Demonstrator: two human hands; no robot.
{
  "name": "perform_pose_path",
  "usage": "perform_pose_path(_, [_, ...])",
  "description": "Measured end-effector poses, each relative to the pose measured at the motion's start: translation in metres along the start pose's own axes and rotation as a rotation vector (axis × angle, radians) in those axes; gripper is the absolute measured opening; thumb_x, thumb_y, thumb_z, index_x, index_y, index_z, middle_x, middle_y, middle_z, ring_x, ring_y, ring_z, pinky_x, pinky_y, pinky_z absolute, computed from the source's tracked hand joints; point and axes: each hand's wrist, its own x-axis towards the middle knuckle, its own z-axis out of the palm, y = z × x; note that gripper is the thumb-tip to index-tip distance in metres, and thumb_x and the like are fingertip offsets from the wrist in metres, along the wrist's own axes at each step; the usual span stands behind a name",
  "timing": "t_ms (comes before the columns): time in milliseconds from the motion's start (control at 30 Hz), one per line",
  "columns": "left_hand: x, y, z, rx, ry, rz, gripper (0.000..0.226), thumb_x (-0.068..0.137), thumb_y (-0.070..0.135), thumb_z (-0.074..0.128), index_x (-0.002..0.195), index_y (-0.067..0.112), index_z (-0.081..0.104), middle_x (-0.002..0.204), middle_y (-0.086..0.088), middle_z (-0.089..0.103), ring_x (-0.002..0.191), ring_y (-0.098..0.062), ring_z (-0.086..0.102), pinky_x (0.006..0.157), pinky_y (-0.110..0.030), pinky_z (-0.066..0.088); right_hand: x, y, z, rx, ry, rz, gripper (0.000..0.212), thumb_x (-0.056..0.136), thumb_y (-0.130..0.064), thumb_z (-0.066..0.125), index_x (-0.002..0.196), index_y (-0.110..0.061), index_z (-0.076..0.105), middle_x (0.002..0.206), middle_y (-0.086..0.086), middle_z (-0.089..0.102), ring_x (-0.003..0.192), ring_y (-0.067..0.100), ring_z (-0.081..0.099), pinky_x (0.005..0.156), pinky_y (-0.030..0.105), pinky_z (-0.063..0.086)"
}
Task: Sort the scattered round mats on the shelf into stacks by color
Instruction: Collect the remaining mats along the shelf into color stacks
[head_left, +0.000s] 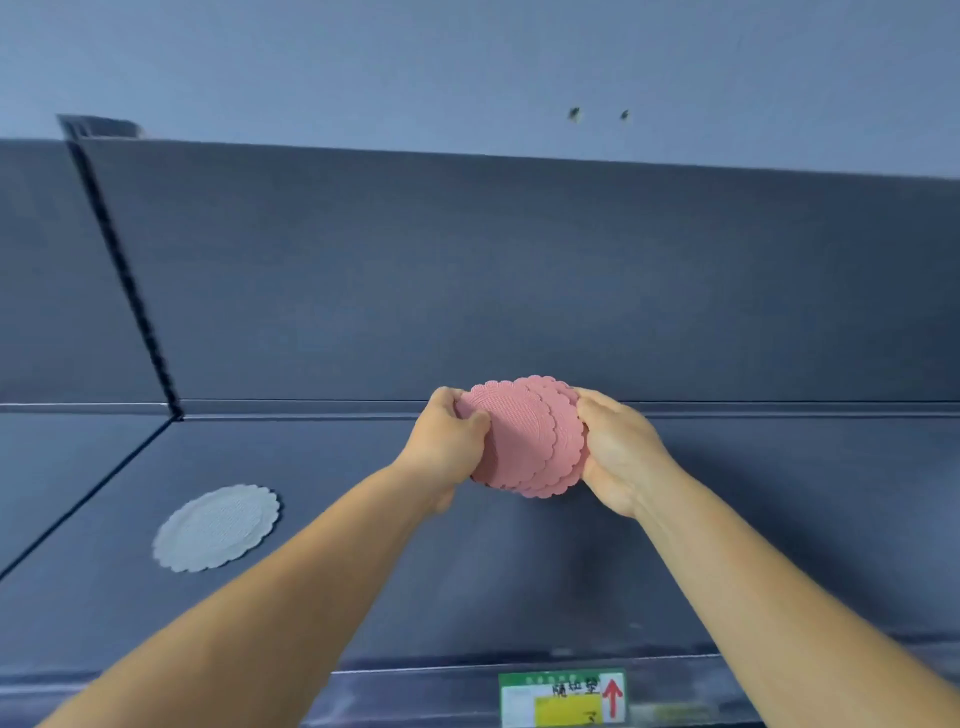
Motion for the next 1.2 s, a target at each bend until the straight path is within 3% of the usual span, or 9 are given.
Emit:
perform_pose_path(167, [-0.028,-0.011,-0.088,-0.007,0.088,0.005,0.034,0.095,0.019,0.047,0.128,0.019,0.040,0.116,0.000,0.054,0.107,-0.021,0.054,0.090,-0.036,0.050,-0.031,0.016,0.095,-0.001,-0.050,0.046,0.033,0.098,-0.032,0.040,0.099,-0.009,0.064,0.111,0.010,0.070,0.107,0.028,0.066,0.099,0.048,0.049])
perform_pose_path(367, [-0.064,-0.037,-0.208,0.040,0.171,-0.058,0.024,0.091,0.019,0.049,0.115,0.017,0.046,0.114,-0.006,0.058,0.106,-0.026,0.058,0.093,-0.044,0.052,-0.078,0.045,0.216,-0.025,-0.185,0.072,0.041,0.099,-0.040,0.035,0.096,-0.009,0.061,0.107,0.012,0.069,0.108,0.030,0.064,0.101,0.048,0.046])
perform_pose_path(467, [-0.078,-0.050,-0.267,0.038,0.249,-0.076,0.029,0.090,0.017,0.051,0.118,0.015,0.046,0.109,-0.005,0.057,0.104,-0.028,0.058,0.091,-0.048,0.053,-0.097,0.065,0.269,-0.101,-0.222,0.049,0.034,0.097,-0.038,0.037,0.115,-0.020,0.059,0.127,0.005,0.062,0.119,0.028,0.057,0.103,0.049,0.044])
perform_pose_path(533, [-0.088,-0.060,-0.300,0.000,0.281,-0.091,0.031,0.090,0.014,0.051,0.120,0.013,0.046,0.101,-0.004,0.055,0.099,-0.028,0.057,0.088,-0.048,0.054,-0.108,0.077,0.300,-0.206,-0.273,0.010,0.041,0.099,-0.033,0.035,0.139,-0.030,0.043,0.146,-0.004,0.044,0.133,0.022,0.044,0.111,0.049,0.034])
perform_pose_path(700, [-0.102,-0.078,-0.371,-0.043,0.287,-0.154,0.041,0.090,0.012,0.044,0.130,0.017,0.037,0.105,-0.008,0.055,0.103,-0.030,0.057,0.084,-0.044,0.053,-0.128,0.100,0.373,-0.401,-0.529,-0.019,0.057,0.101,-0.018,0.033,0.152,-0.024,0.010,0.158,-0.003,0.021,0.142,0.018,0.025,0.116,0.036,0.019])
perform_pose_path(833, [-0.101,-0.089,-0.420,0.023,0.325,-0.152,0.051,0.089,0.007,0.033,0.137,0.024,0.031,0.111,-0.009,0.055,0.094,-0.029,0.056,0.067,-0.033,0.045,-0.129,0.111,0.417,-0.552,-0.596,-0.088,0.069,0.091,0.003,0.037,0.151,-0.023,0.017,0.151,0.001,0.034,0.132,0.021,0.037,0.109,0.032,0.031])
perform_pose_path(967, [-0.088,-0.098,-0.461,0.066,0.451,-0.148,0.049,0.086,0.005,0.044,0.133,0.016,0.041,0.117,-0.013,0.060,0.095,-0.029,0.059,0.069,-0.036,0.050,-0.118,0.114,0.457,-0.656,-0.574,-0.144,0.071,0.086,-0.003,0.054,0.147,-0.027,0.026,0.133,-0.004,0.046,0.105,0.020,0.055,0.084,0.027,0.047])
perform_pose_path(1067, [-0.071,-0.101,-0.491,0.090,0.480,-0.147,0.045,0.083,0.004,0.053,0.127,0.010,0.048,0.099,-0.007,0.061,0.091,-0.029,0.062,0.087,-0.046,0.055,-0.099,0.117,0.493,-0.627,-0.500,-0.151,0.060,0.078,-0.005,0.063,0.131,-0.023,0.042,0.122,0.006,0.057,0.102,0.024,0.061,0.090,0.037,0.053])
perform_pose_path(1200, [-0.044,-0.099,-0.527,0.179,0.514,-0.127,0.054,0.084,0.001,0.054,0.134,0.017,0.044,0.083,0.006,0.051,0.080,-0.024,0.060,0.080,-0.039,0.057,-0.068,0.116,0.537,-0.577,-0.544,-0.158,0.054,0.080,-0.002,0.060,0.130,-0.018,0.048,0.115,0.001,0.062,0.105,0.022,0.062,0.095,0.038,0.052])
